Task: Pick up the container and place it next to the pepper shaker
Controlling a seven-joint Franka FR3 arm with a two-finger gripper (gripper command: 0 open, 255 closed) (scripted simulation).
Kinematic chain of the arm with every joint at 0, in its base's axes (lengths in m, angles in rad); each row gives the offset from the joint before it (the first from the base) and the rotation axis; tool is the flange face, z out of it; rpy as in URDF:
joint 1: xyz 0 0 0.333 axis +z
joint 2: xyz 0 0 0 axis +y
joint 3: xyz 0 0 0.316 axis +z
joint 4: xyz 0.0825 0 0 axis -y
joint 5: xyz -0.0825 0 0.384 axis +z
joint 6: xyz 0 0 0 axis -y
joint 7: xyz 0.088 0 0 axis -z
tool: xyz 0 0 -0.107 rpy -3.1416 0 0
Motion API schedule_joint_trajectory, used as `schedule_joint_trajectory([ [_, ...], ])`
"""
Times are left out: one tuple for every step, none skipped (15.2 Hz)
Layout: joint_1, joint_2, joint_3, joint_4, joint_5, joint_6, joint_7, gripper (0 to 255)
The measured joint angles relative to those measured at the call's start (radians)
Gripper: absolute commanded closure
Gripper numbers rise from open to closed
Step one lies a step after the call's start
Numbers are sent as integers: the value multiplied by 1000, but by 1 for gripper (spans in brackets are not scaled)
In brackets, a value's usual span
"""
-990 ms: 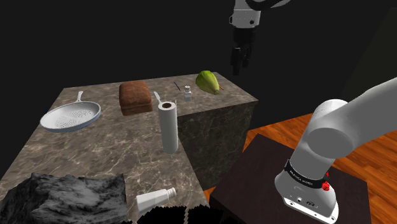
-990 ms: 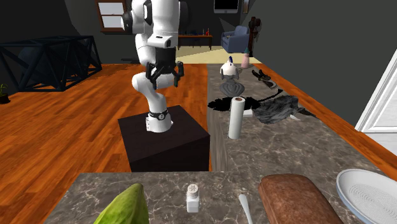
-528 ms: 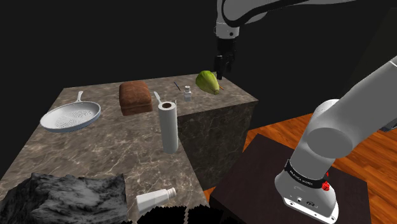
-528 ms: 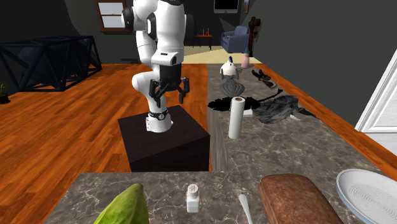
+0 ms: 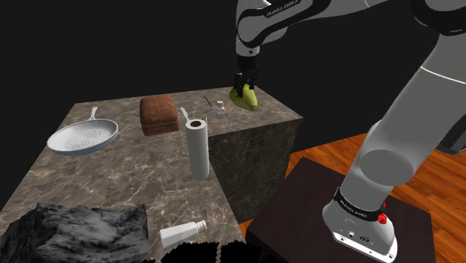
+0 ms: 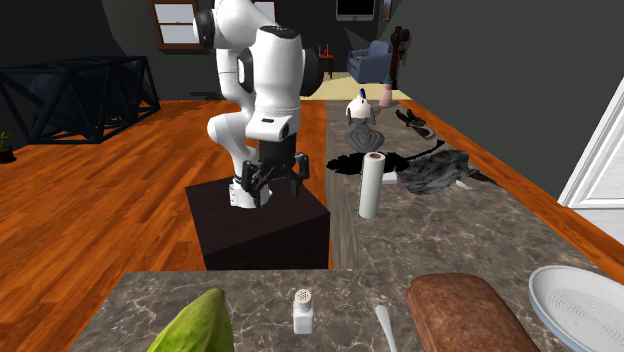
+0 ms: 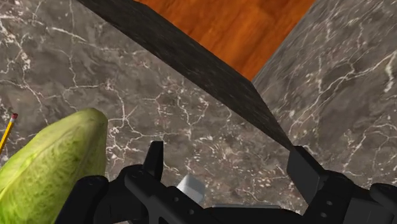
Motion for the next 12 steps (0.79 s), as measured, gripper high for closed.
schedule_joint_trajectory([
  [0,43,-2,33,3,15,-2,0],
  [1,90,-1,71,6,28,-2,0],
  [-1,127,-3,97,8,42,-6,0],
  [-3,162,-5,118,10,61,-9,0],
  [-3,204,-5,155,14,70,-10,0],
  [-4,242,-6,193,17,73,-14,0],
  [-5,279,-6,226,20,82,-14,0],
  [-4,314,-5,263,23,84,-14,0],
  [-8,353,-6,303,27,87,-21,0],
  [-10,394,-6,342,30,94,-23,0],
  [-12,429,-6,378,33,96,-26,0],
  [-17,469,-7,420,38,99,-32,0],
])
